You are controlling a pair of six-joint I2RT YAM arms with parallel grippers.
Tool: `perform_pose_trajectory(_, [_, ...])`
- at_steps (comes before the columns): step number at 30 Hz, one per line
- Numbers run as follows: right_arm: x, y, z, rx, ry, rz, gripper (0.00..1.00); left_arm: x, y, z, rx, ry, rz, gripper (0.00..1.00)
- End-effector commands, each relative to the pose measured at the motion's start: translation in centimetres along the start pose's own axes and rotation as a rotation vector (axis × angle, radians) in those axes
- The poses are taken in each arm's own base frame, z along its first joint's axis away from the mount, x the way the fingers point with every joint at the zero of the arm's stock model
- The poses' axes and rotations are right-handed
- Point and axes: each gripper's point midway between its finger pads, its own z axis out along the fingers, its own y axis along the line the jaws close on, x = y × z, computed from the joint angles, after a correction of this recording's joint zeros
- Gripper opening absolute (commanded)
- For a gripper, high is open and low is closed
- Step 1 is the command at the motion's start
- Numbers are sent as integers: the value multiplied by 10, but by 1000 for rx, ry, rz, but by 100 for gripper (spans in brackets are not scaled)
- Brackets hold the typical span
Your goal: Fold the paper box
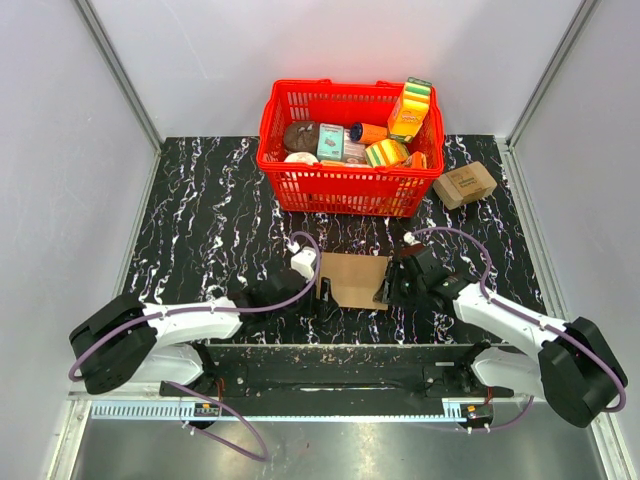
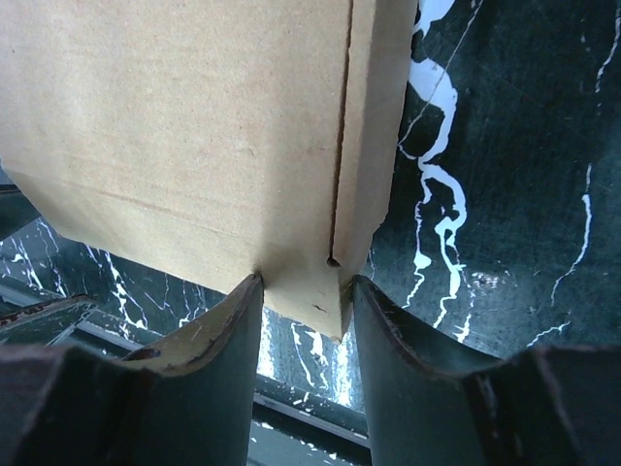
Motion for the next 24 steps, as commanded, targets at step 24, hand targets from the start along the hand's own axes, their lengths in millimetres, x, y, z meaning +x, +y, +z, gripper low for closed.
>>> perform_pose_trajectory(24, [-23,-4,-2,44,-98,-74,44,-9,0,5,22,-79,37,59])
